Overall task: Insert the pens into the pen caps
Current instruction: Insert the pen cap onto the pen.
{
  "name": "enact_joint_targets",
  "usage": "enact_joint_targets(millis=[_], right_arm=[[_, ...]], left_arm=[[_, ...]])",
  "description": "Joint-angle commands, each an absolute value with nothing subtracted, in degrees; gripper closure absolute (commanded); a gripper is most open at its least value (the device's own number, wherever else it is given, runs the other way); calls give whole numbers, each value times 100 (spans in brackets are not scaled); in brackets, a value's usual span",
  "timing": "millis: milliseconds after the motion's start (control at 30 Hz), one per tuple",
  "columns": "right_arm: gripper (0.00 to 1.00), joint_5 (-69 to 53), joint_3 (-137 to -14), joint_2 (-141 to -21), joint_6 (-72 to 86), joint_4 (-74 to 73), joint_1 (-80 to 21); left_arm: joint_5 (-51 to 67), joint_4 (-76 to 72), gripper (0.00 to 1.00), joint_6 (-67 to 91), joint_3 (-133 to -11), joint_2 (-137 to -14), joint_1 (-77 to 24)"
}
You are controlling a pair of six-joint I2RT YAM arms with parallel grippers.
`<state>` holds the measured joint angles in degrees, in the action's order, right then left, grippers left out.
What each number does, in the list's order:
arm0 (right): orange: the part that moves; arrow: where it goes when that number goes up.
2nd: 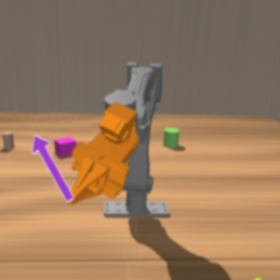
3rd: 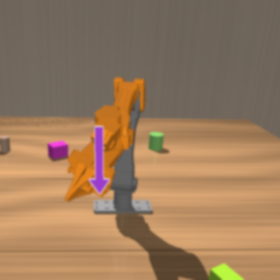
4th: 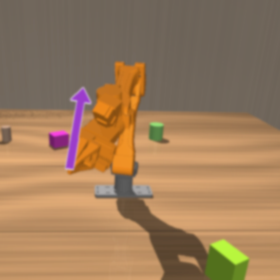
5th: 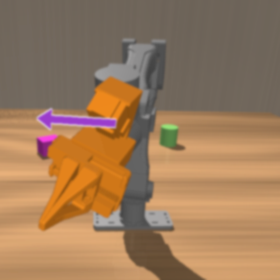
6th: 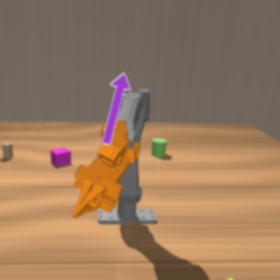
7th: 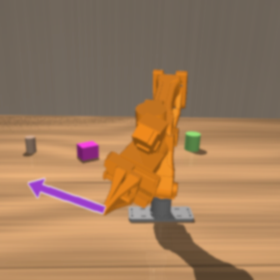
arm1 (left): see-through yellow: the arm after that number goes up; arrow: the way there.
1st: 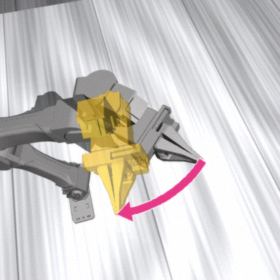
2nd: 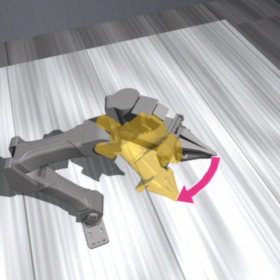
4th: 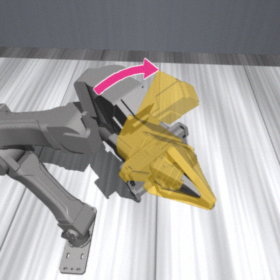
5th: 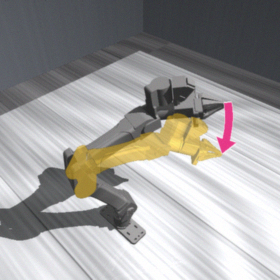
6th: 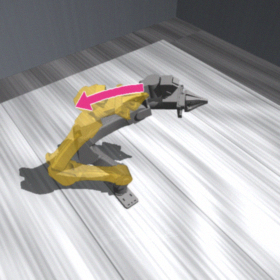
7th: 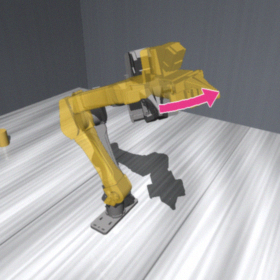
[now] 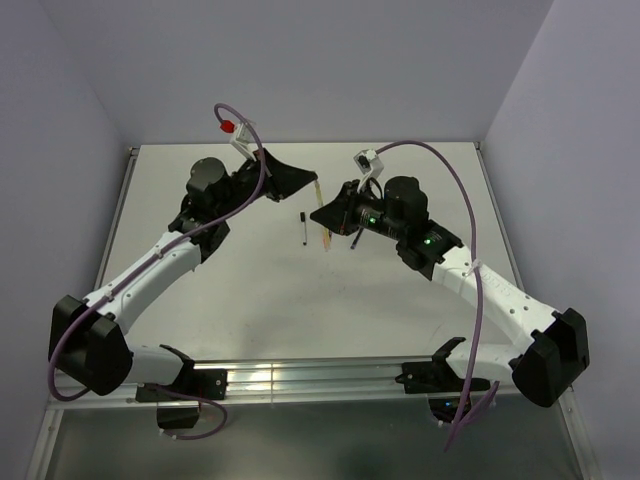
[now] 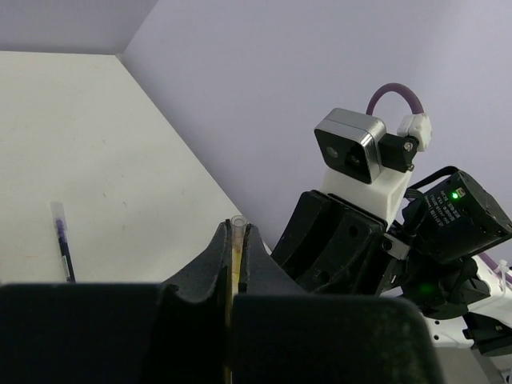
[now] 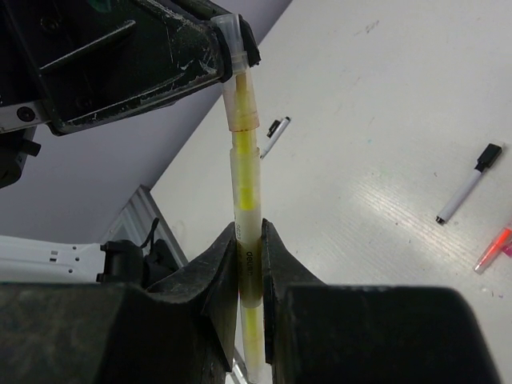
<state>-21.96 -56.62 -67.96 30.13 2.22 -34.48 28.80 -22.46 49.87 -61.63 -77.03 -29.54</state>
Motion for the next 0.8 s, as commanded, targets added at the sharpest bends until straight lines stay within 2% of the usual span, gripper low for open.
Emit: enact_joint_targets(millis=[0,767], right_arm=[[100,-1301,-5651,-6644,2980,1107,-3313],[100,-1318,-5634,-6442,2927,1055,-3313]], left_arm=[[3357,-1785,100,4896,-6187,-7409,-3173],[2804,466,100,3639,-7110,-7515,-3946]])
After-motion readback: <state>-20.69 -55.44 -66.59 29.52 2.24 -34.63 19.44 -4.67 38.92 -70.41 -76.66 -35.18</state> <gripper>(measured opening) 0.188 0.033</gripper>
